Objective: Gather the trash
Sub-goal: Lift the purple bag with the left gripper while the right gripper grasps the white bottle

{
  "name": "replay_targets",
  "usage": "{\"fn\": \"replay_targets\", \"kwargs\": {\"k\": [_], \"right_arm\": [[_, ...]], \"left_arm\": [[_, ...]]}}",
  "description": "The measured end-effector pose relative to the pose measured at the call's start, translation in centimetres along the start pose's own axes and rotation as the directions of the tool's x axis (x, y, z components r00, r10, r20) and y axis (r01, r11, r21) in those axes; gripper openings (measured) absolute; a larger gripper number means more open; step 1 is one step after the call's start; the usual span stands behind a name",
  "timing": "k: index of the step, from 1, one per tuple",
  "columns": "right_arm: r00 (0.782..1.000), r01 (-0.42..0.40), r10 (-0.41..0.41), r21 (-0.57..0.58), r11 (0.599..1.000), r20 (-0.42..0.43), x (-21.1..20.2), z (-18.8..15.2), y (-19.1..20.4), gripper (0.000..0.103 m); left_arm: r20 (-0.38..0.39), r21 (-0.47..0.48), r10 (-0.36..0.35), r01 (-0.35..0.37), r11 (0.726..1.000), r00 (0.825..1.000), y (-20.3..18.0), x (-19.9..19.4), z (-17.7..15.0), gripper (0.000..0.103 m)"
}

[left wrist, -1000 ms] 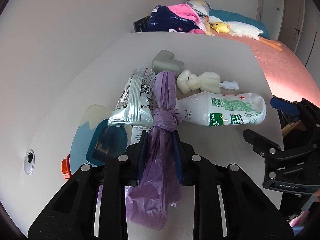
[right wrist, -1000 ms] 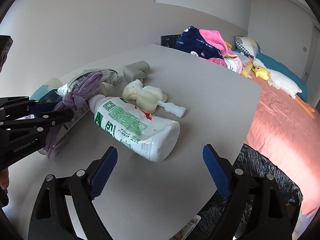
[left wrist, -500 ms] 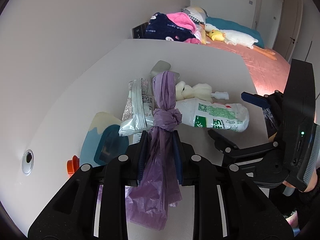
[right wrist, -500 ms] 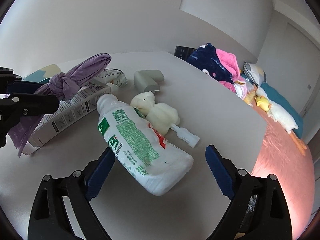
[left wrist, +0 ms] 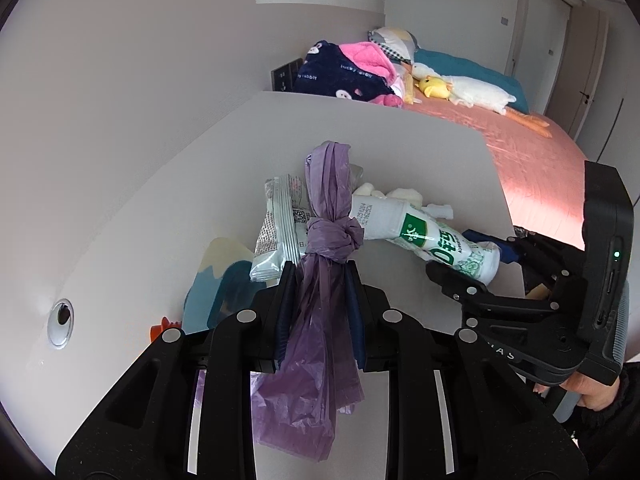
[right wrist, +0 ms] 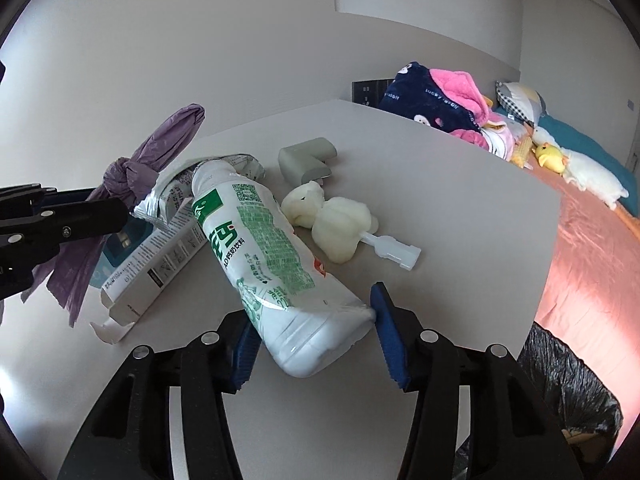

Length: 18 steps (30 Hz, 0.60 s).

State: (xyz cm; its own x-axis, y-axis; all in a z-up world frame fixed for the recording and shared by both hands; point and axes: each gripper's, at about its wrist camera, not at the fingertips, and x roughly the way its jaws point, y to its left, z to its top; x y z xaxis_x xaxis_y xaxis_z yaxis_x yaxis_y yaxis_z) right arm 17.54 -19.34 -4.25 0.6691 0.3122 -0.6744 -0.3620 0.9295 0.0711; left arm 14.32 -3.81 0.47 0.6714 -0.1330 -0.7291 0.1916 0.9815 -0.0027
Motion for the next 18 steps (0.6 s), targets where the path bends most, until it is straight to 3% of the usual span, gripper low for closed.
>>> {"fn": "replay_targets", "kwargs": {"k": [8, 18], "right_arm": [[0.997, 0.014, -0.02, 0.079, 0.997, 0.069, -4.0, -0.2, -1.0, 0.054], [0.994, 0.036, -0.05, 0.141, 0.989, 0.097, -7.8, -1.6, -2.5, 0.054]], "left_arm": [[0.052, 0.016, -0.022, 0.021, 1.0, 0.998, -1.0, -2.0, 0.5, 0.024], [0.085, 0.043, -0.049, 0.045, 0.998, 0.995, -2.4, -3.9, 0.6, 0.024]]}}
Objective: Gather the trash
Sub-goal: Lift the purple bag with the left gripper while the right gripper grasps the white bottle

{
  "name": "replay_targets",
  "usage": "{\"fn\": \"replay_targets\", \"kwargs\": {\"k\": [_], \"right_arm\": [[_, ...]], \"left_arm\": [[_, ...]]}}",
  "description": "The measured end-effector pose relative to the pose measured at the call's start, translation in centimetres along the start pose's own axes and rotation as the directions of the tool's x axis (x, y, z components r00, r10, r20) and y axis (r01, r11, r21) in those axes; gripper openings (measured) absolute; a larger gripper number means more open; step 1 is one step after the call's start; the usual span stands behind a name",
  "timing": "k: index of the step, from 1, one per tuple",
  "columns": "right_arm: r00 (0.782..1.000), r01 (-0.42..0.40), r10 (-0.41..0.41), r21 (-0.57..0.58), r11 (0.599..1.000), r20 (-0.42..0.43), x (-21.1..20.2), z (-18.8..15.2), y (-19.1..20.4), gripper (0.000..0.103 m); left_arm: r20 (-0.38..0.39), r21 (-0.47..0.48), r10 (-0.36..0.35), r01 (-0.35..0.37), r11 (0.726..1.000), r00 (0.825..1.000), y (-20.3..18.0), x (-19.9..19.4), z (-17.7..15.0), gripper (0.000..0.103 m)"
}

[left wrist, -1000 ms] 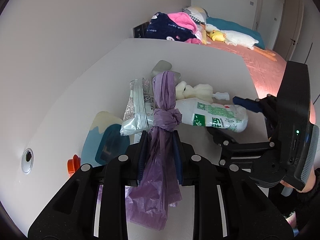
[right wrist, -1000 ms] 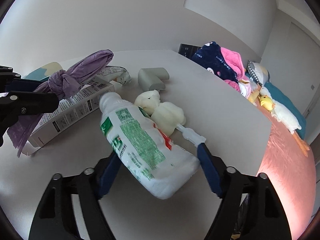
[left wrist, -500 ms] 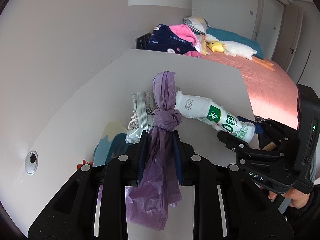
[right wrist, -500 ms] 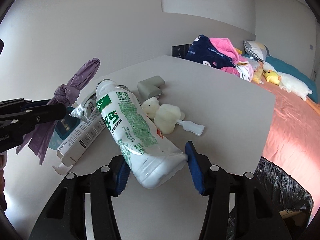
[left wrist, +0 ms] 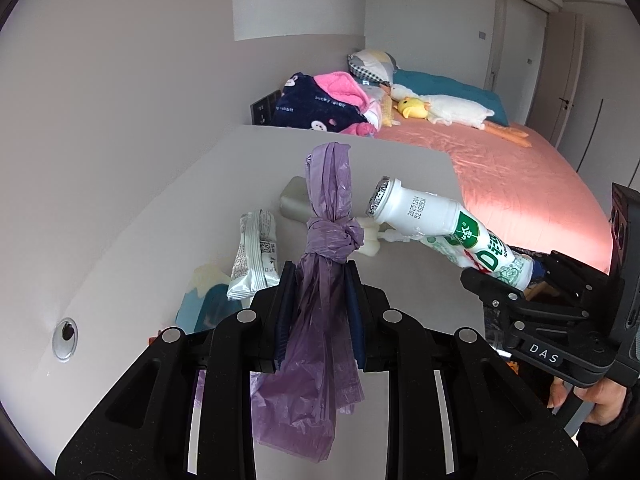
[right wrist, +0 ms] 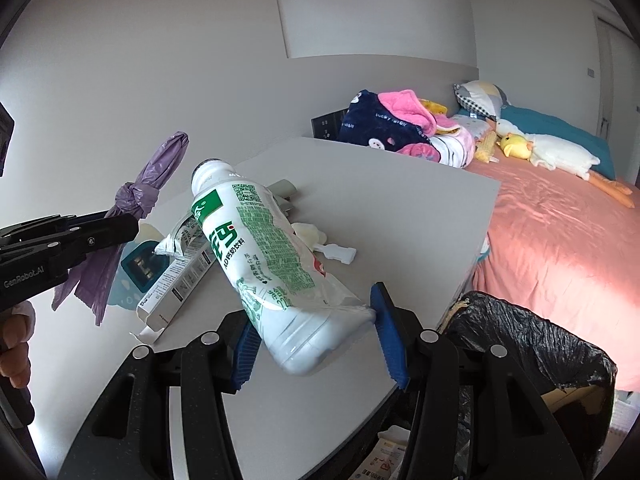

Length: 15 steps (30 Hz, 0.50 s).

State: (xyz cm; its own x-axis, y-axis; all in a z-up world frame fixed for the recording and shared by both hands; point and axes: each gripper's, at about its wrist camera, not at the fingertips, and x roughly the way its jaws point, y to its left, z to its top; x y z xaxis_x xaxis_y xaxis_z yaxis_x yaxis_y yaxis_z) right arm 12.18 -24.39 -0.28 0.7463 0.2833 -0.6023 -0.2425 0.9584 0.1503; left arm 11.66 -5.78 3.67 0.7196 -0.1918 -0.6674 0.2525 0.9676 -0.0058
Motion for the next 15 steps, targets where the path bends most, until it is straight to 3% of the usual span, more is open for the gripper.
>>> {"fn": "replay_targets", "kwargs": {"k": [15], "right_arm": [[0.999, 0.025, -0.027, 0.052, 0.998, 0.037, -4.3, -1.2, -1.7, 0.054]], "left_arm": [[0.016, 0.051, -0.037, 0.036, 0.998, 0.999, -3.5, -1.4, -0.2, 0.024]]}}
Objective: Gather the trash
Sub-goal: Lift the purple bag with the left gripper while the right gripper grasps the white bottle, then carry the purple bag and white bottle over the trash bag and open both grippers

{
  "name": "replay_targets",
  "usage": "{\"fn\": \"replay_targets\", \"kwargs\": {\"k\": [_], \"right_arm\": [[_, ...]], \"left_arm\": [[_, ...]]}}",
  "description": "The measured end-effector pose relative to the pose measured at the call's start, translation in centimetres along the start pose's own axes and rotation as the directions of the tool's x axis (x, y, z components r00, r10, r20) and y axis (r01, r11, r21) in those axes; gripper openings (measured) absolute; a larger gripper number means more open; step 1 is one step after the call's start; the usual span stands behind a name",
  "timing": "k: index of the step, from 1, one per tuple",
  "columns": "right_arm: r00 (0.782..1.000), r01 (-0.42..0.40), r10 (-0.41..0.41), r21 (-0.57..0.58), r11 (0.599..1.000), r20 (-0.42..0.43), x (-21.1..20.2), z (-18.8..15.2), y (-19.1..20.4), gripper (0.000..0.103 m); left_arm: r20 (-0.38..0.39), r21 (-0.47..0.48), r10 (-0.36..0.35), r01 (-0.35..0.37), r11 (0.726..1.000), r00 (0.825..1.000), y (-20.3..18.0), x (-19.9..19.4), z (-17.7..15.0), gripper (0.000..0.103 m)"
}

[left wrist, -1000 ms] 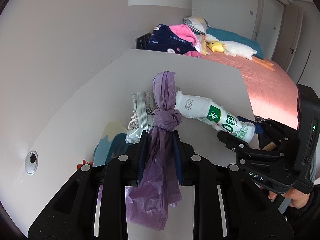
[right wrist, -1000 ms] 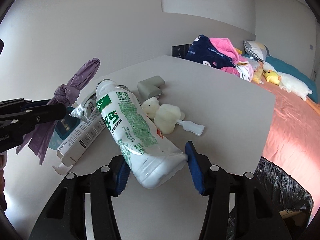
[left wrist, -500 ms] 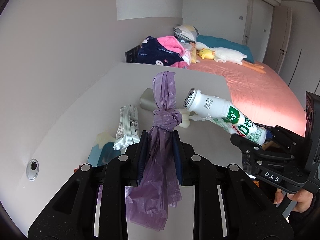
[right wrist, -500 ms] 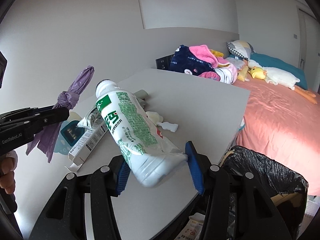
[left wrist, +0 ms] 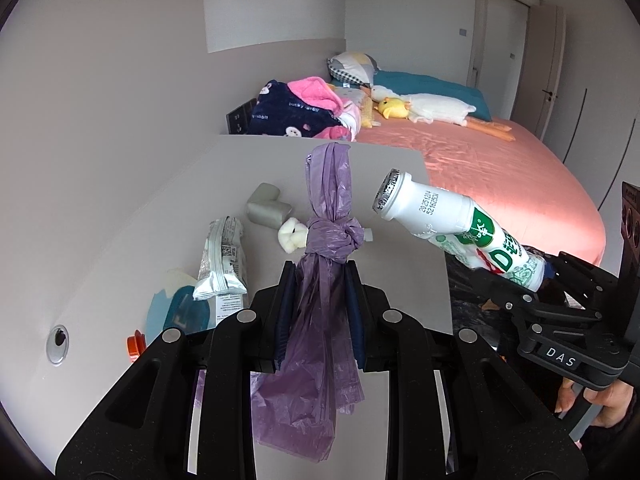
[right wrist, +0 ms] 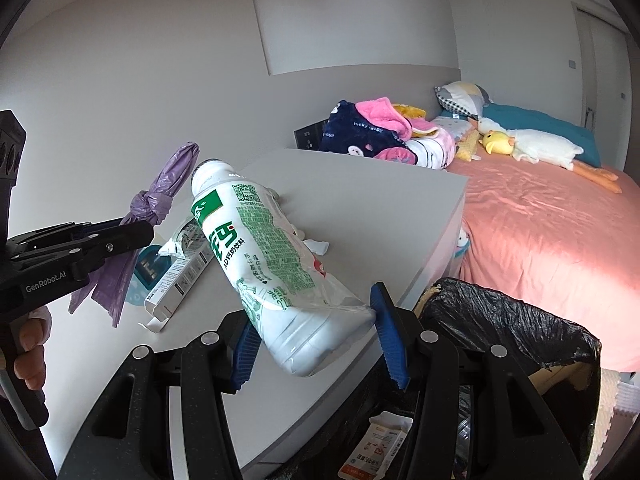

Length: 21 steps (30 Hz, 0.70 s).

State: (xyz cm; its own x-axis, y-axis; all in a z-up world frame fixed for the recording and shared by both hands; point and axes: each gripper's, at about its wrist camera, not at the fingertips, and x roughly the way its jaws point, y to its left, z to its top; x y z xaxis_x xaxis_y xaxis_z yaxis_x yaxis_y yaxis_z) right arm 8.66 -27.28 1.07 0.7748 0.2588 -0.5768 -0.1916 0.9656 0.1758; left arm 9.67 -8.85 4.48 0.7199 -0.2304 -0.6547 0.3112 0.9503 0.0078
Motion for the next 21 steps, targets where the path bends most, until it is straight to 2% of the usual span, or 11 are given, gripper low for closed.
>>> {"fn": "replay_targets", "kwargs": {"k": [21], "right_arm": [[0.997, 0.04, -0.044, 0.06, 0.997, 0.058, -5.5, -1.1, -4.0, 0.054]], "left_arm": [[-0.001, 0.036, -0.057, 0.057, 0.998, 0.998, -5.4, -0.7, -0.2, 0.024]]}}
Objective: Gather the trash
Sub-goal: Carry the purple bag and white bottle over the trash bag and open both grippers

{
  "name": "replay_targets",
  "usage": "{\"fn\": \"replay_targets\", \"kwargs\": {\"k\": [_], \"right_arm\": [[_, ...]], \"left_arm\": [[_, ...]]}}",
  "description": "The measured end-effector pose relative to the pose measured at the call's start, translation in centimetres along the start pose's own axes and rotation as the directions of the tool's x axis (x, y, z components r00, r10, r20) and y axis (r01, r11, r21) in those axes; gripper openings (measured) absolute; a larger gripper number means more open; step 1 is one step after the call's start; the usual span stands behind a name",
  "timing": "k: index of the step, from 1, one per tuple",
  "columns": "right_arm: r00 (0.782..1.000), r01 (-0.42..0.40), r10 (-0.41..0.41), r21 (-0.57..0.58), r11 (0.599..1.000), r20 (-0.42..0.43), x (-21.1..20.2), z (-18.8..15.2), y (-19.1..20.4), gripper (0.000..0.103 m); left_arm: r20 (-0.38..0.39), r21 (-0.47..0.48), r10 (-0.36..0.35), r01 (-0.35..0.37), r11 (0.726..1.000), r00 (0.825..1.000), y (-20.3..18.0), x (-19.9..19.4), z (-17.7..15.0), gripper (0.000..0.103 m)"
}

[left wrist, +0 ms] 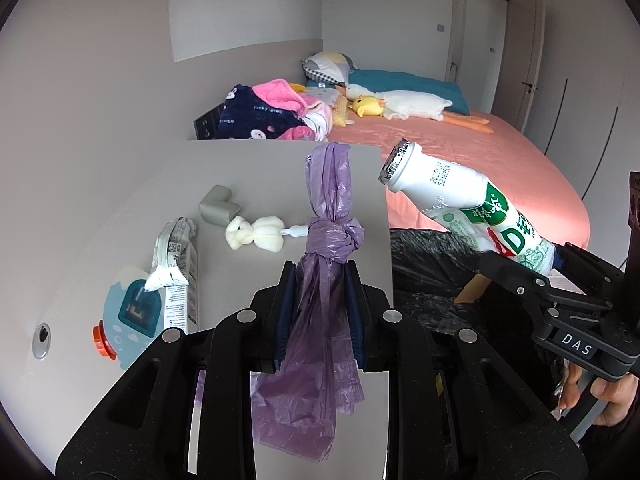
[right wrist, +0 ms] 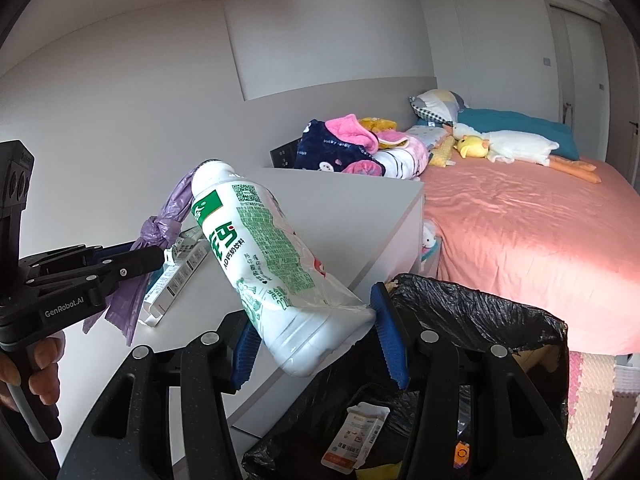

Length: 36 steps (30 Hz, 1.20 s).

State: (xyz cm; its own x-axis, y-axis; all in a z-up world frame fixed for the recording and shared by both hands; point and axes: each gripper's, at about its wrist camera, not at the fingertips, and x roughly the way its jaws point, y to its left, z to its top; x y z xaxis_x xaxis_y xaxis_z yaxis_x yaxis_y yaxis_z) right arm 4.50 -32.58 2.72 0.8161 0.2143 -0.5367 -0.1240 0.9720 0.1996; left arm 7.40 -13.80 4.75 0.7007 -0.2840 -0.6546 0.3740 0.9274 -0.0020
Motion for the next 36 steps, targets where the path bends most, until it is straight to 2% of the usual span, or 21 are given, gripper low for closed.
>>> {"fn": "replay_targets", "kwargs": {"k": [21, 29, 33, 34, 35, 36], "right_arm": [[0.995, 0.091, -0.093, 0.074, 0.993, 0.034, -4.8, -1.0, -5.7, 0.054], [0.99, 0.128, -0.133, 0.12, 0.984, 0.036, -5.9, -1.3, -7.9, 0.054], [0.988, 0.147, -0.152, 0.147, 0.978, 0.026, -6.0, -1.4, -8.8, 0.054], [0.988, 0.147, -0.154, 0.166, 0.975, 0.028, -6.2, -1.5, -9.2, 0.057], [0.988, 0.144, -0.153, 0.189, 0.971, 0.033, -6.5, -1.6, -9.6, 0.074], [0.987, 0.145, -0.158, 0.216, 0.966, 0.04, -6.7, -1.6, -10.0, 0.084]], "left_arm": [[-0.022, 0.078, -0.105, 0.106, 0.991, 0.994, -7.7, 1.1, 0.5, 0.024], [-0.049, 0.109, -0.153, 0.158, 0.981, 0.987, -10.3, 1.9, 0.4, 0.024], [-0.077, 0.107, -0.204, 0.211, 0.972, 0.976, -11.4, 2.7, 0.4, 0.026], [-0.108, 0.109, -0.224, 0.235, 0.966, 0.969, -11.7, 3.1, 0.4, 0.051], [-0.132, 0.109, -0.225, 0.24, 0.965, 0.965, -12.0, 3.5, 0.3, 0.076], [-0.125, 0.11, -0.209, 0.223, 0.969, 0.97, -12.1, 3.6, 0.1, 0.096]]}}
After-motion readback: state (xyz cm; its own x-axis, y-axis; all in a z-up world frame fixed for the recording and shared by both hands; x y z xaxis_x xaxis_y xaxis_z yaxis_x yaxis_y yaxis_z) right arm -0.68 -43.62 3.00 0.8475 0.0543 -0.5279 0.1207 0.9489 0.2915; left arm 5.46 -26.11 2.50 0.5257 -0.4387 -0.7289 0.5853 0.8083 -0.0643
